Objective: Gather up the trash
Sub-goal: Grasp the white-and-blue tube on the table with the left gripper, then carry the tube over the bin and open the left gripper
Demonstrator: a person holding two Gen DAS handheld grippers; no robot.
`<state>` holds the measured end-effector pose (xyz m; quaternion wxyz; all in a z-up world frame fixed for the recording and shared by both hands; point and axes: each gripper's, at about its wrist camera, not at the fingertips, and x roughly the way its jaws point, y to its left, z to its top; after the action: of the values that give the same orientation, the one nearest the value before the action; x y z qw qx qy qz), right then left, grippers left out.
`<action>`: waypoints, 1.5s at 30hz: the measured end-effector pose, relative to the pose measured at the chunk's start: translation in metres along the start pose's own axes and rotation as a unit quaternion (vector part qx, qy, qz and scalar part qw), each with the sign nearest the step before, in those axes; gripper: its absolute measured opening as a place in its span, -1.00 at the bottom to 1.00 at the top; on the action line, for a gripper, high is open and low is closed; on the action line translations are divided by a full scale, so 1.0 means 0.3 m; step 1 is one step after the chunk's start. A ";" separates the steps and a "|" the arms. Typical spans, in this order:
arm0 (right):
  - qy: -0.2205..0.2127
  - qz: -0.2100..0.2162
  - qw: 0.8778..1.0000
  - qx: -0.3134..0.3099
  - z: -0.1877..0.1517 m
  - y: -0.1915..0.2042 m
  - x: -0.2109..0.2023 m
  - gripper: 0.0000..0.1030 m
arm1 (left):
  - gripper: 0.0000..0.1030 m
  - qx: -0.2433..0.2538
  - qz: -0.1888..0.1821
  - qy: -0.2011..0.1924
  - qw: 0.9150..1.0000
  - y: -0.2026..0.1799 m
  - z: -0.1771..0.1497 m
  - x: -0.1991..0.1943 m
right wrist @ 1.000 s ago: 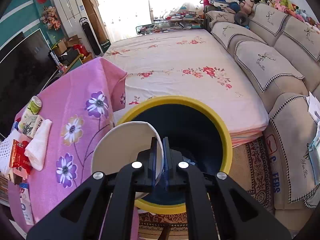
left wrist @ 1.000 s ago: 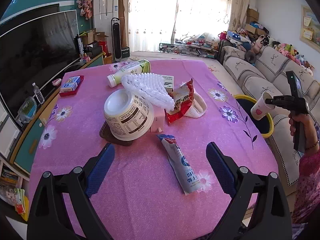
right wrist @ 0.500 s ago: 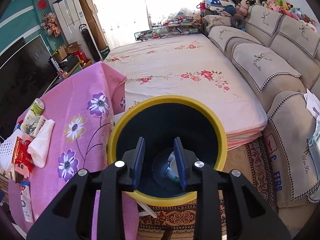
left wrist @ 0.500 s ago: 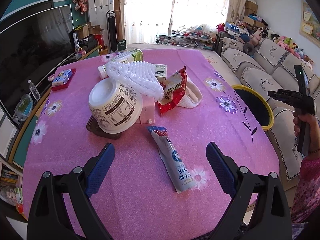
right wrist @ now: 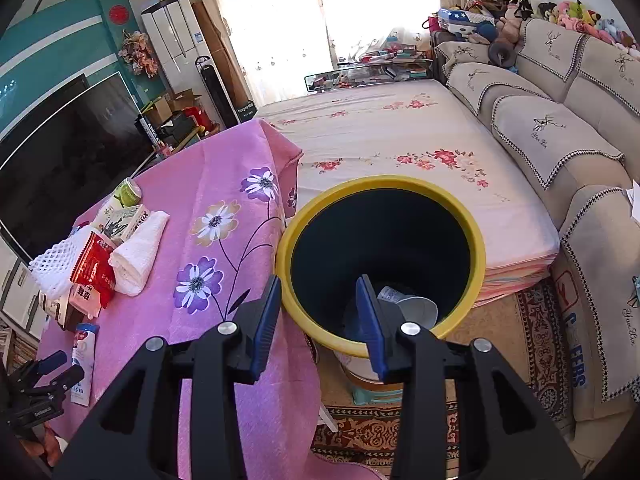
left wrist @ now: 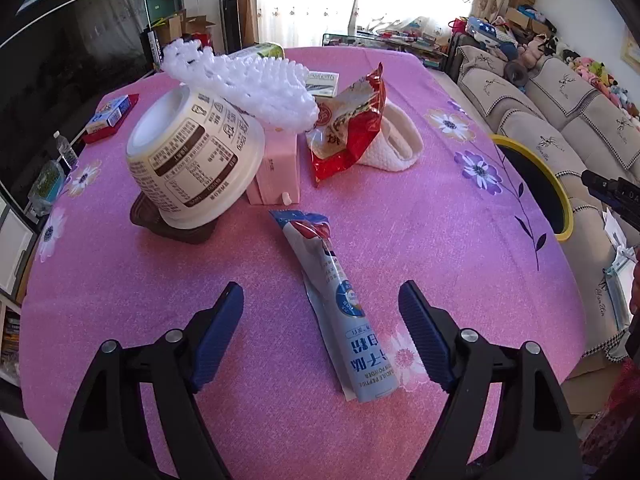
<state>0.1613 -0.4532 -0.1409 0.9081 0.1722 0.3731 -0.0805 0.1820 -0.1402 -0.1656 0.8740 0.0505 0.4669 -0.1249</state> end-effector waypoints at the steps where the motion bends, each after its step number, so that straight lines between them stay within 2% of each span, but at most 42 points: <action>1: 0.000 0.001 1.000 0.001 -0.001 -0.003 -0.001 -0.27 | 0.46 0.001 0.002 0.003 1.000 -0.004 0.001 0.011; 14: 0.005 0.010 1.000 0.013 -0.017 -0.030 0.018 -0.27 | -0.12 0.006 0.001 0.028 1.000 -0.018 0.026 0.083; 21: 0.007 0.011 1.000 0.013 -0.025 -0.031 0.021 -0.26 | -0.63 0.006 -0.007 0.027 1.000 -0.018 0.028 0.083; 29: 0.007 0.009 1.000 0.018 -0.043 -0.048 0.012 -0.26 | -0.65 0.037 -0.036 0.006 0.999 -0.090 0.034 0.017; 33: -0.010 -0.005 1.000 0.022 -0.042 -0.069 -0.026 -0.26 | -0.65 0.075 -0.059 -0.013 0.995 -0.183 0.083 -0.027; 39: -0.037 -0.037 0.998 0.037 -0.054 -0.144 -0.118 -0.21 | -0.65 0.156 -0.087 -0.053 0.982 -0.422 0.192 -0.058; 45: -0.044 -0.055 0.995 0.064 -0.075 -0.241 -0.162 -0.21 | -0.65 0.210 -0.137 -0.055 0.966 -0.703 0.326 0.003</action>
<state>0.0923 -0.5111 -0.1399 0.9050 0.2053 0.3356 -0.1619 0.2051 -0.3637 -0.1058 0.8428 0.1618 0.3834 -0.3415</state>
